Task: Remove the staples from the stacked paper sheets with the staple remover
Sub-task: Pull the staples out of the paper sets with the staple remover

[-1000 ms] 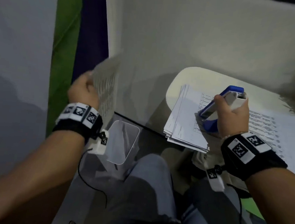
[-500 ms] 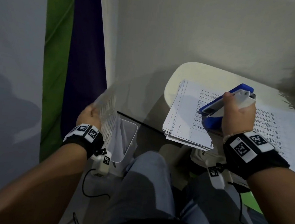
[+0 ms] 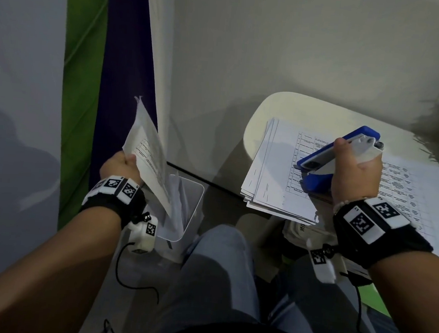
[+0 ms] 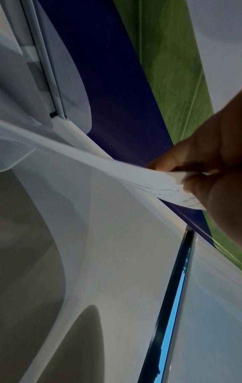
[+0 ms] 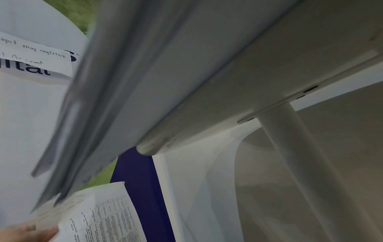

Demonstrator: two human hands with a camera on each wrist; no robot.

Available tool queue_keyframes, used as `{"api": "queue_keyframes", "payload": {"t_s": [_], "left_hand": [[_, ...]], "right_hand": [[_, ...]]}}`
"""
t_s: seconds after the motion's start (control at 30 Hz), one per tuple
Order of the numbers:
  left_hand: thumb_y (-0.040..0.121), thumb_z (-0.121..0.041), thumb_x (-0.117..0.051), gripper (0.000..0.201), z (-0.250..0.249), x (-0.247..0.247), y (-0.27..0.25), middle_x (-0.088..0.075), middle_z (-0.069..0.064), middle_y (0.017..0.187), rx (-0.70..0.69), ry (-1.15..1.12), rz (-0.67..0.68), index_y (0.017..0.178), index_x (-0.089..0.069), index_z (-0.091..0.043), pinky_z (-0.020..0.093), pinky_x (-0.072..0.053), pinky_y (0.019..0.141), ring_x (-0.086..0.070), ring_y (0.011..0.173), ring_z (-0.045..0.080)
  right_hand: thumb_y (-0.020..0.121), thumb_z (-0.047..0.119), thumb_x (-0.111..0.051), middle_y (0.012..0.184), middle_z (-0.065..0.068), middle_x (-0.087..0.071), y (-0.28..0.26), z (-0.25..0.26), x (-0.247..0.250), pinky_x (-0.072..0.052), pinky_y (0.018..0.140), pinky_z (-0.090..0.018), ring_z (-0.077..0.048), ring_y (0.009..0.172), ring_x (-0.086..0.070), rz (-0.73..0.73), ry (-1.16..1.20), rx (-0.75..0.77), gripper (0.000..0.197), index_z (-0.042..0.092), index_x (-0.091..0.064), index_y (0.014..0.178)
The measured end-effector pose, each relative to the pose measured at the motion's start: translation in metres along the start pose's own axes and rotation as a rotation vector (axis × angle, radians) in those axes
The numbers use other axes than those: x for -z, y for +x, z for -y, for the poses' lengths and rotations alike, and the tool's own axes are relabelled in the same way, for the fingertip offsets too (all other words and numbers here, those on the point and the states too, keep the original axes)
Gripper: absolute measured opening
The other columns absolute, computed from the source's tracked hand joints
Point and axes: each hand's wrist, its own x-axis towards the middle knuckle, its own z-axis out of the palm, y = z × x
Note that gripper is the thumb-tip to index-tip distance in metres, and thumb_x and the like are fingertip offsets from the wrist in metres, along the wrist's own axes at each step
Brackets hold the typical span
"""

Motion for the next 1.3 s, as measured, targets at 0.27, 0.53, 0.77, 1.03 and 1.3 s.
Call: {"api": "queue_keyframes", "payload": {"t_s": [0.27,0.53,0.77,1.03,1.3], "left_hand": [[0.095,-0.016,-0.045,0.028,0.024,-0.02,-0.008,-0.061,0.022,0.085,-0.064,0.22,0.162,0.096,-0.062,0.007,0.034,-0.045,0.066,-0.055,0.073,0.03],[0.087,-0.021,-0.063,0.054,0.013,-0.034,-0.027,-0.054,0.008,0.133,0.021,0.13,0.518,0.137,-0.045,-0.013,0.028,-0.039,0.097,-0.054,0.116,0.025],[0.082,-0.018,-0.067,0.013,-0.088,-0.03,-0.093,-0.072,0.0,0.088,-0.415,-0.163,0.426,0.094,-0.072,-0.019,0.025,-0.051,0.082,-0.064,0.08,0.013],[0.08,-0.044,-0.066,0.042,-0.114,-0.028,-0.149,-0.059,-0.012,0.086,-0.553,0.244,0.598,0.115,-0.062,-0.022,0.027,-0.049,0.085,-0.059,0.086,0.009],[0.07,-0.037,-0.078,0.035,-0.128,-0.028,-0.149,-0.059,-0.01,0.075,-0.42,0.167,0.589,0.096,-0.061,-0.021,0.031,-0.051,0.079,-0.058,0.076,0.012]], "right_hand": [[0.091,0.025,-0.058,0.073,0.01,-0.049,0.001,-0.002,0.0,-0.036,0.045,-0.002,0.016,0.045,-0.047,-0.018,-0.011,-0.021,0.016,0.024,-0.045,0.083],[0.091,0.023,-0.058,0.073,0.009,-0.049,0.001,-0.002,0.001,-0.038,0.046,-0.003,0.014,0.045,-0.048,-0.004,0.0,-0.011,0.018,0.026,-0.044,0.081],[0.091,0.028,-0.059,0.075,0.009,-0.052,0.0,0.001,0.005,-0.041,0.048,-0.008,0.011,0.048,-0.05,0.078,0.016,0.008,0.015,0.02,-0.047,0.093],[0.084,0.039,-0.062,0.068,0.009,-0.051,0.0,0.004,0.035,-0.044,0.064,-0.028,-0.008,0.061,-0.051,-0.02,0.226,-0.15,0.02,0.027,-0.049,0.075],[0.079,0.038,-0.064,0.092,-0.007,-0.054,0.0,-0.01,0.044,-0.044,0.081,-0.073,-0.035,0.09,-0.063,-0.094,0.529,-0.422,0.024,0.02,-0.054,0.092]]}}
